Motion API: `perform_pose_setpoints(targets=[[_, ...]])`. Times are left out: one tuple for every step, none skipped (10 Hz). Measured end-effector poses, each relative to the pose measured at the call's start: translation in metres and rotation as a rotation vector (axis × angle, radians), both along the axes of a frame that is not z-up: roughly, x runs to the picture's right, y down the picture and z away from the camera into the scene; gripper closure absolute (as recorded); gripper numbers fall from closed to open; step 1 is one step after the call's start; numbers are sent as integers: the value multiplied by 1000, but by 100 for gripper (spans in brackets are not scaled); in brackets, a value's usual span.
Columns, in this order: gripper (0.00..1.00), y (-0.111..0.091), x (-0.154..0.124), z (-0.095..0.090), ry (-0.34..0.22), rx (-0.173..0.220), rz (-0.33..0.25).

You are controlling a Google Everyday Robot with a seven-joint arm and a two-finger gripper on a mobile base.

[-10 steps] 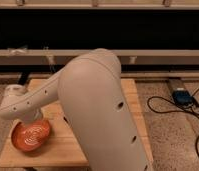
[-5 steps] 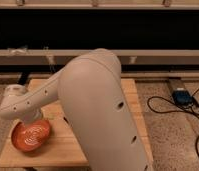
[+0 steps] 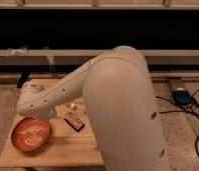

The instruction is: Push the eraser across the table

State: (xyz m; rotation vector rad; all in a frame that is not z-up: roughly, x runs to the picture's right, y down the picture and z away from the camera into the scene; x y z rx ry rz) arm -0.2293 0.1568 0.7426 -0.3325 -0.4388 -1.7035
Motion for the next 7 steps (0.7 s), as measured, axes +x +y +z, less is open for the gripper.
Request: perform_pose_setpoints(targets=[[20, 2, 21, -1, 19, -7, 32], [22, 4, 42, 0, 39, -15, 71], [27, 6, 56, 1, 54, -22, 98], [37, 10, 70, 4, 72, -34, 126], [47, 15, 81, 10, 92, -49, 144], [59, 22, 95, 17, 120, -73, 167], [68, 26, 112, 24, 145, -86, 189]])
